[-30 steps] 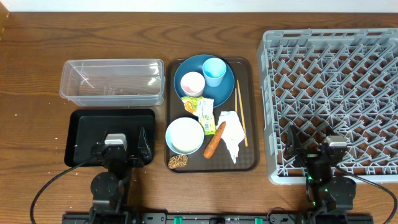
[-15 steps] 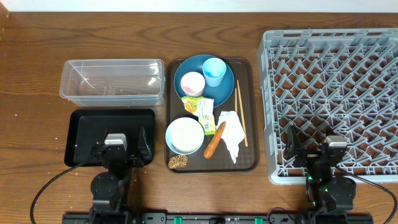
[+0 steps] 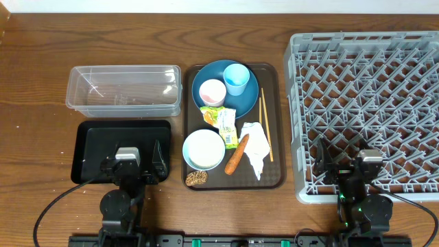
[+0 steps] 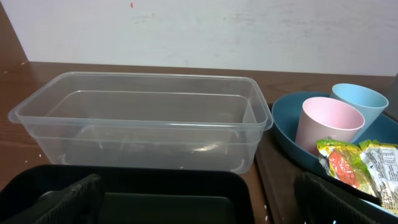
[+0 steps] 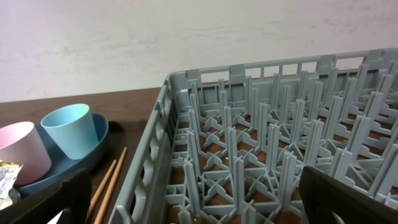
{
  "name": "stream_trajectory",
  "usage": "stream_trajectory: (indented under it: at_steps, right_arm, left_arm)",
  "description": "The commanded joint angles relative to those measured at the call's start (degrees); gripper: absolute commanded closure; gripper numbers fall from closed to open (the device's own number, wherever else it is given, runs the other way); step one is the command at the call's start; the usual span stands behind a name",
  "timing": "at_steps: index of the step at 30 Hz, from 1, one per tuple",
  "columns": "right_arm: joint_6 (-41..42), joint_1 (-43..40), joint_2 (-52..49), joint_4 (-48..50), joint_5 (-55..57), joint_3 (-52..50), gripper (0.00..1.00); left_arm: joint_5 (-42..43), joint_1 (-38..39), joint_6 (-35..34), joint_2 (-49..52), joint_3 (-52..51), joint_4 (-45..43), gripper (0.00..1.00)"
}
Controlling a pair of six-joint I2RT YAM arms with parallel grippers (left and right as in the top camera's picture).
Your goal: Sort waste into correct bins and load items into the dishwasher rack
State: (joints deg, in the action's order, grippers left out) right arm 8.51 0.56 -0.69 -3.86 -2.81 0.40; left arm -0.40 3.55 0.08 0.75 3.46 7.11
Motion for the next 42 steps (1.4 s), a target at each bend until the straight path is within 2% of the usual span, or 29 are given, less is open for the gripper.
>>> stream_trajectory:
  at_steps: [1, 23, 30, 36, 42]
  right_arm:
    - [-0.44, -0.17, 0.31, -0.2, -0.02, -0.11, 0.01]
    - [-0.44, -0.17, 0.31, -0.22, -0.02, -0.11, 0.01]
    - [-0.44, -0.17, 0.31, -0.2, -0.02, -0.11, 0.01]
    - [-0.44, -0.17, 0.31, -0.2, -0.02, -0.09, 0.01]
    - [-0.44, -0.17, 0.31, -0.2, -0.02, -0.11, 0.01]
  left_arm:
    - [-1.38, 0.02, 0.76, -0.15, -0.98, 1.84, 0.02]
    - [0.0, 0.02, -0.09, -0.15, -0.98, -0.09, 0.02]
    - [10.14, 0.02, -0.11, -0.11, 0.33, -3.48, 0.02]
    - [11.41, 0.02, -0.09, 3.65, 8.57, -2.84, 0.02]
    - [13.6, 0.02, -0.09, 17.35, 23.21, 2.16, 0.02]
